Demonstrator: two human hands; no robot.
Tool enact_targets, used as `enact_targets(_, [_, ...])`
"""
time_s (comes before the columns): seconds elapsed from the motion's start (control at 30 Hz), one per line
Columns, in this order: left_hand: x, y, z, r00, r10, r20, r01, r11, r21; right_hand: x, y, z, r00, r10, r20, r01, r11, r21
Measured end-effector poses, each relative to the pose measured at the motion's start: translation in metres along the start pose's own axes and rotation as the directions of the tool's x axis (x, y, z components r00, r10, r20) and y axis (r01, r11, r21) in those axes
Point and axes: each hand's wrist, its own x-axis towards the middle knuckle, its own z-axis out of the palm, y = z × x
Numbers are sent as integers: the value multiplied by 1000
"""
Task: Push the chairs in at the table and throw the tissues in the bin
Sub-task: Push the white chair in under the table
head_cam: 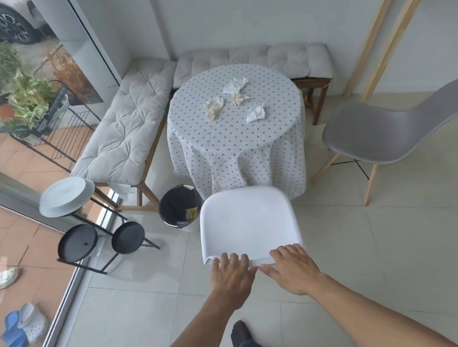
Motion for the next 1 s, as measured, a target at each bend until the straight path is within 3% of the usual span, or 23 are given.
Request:
enact_targets(0.63, [146,-90,-45,999,54,-4,-54,998,-31,138,7,-59,989,129,72,-135,988,80])
enact_targets(1.0, [177,-118,-64,995,99,27,-99,995,-17,179,4,-63,986,149,78,-156,982,104])
